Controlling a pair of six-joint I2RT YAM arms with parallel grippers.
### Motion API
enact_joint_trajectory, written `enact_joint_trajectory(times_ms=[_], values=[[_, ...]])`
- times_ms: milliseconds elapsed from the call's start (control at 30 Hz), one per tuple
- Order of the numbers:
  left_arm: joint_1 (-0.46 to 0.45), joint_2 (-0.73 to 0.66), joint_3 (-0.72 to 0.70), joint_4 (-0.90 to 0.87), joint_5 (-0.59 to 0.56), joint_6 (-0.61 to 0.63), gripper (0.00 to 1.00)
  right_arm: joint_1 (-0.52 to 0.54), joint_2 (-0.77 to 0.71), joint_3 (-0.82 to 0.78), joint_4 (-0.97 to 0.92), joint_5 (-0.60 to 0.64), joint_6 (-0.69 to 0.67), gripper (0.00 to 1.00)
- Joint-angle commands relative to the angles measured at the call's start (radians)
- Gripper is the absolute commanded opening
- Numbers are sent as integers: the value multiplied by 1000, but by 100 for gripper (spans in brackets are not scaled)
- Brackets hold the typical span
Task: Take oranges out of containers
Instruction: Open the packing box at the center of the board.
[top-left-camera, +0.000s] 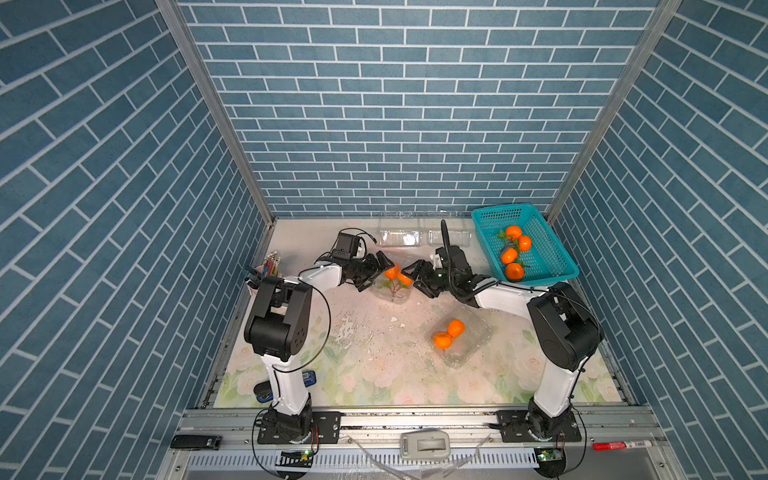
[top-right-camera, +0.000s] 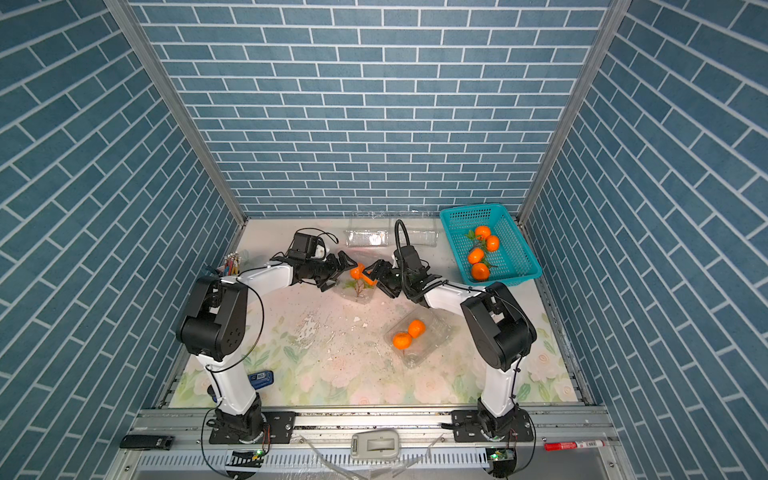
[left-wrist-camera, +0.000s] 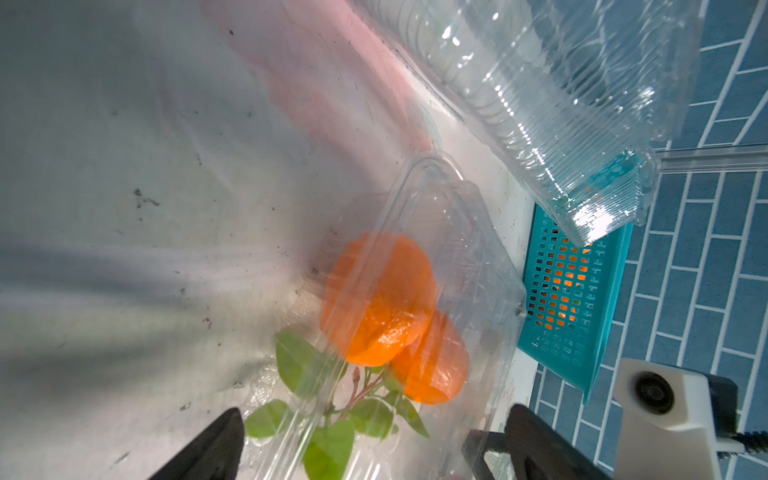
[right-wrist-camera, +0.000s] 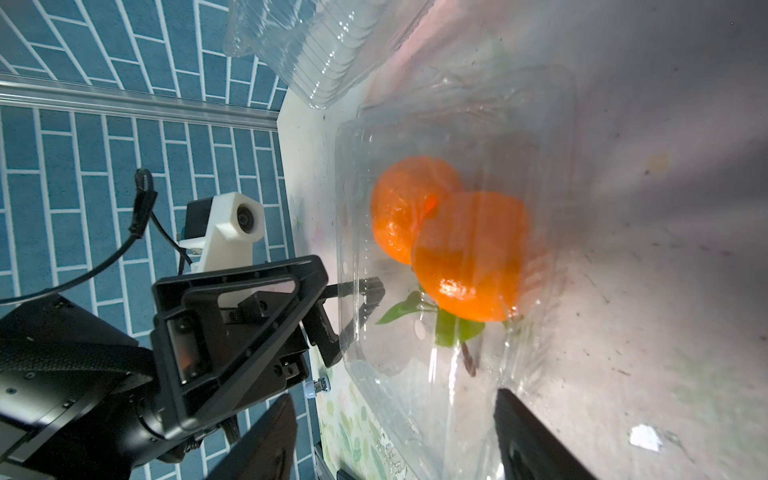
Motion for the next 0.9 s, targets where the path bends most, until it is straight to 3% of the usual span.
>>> enact_joint_trajectory(times_ms=[0, 867], values=[[-2, 3, -14, 15, 10, -10, 99, 11, 24, 19, 42, -26, 15, 74], [-4, 4, -24, 35, 17, -34, 99, 12, 8, -71, 163, -12, 105, 73]])
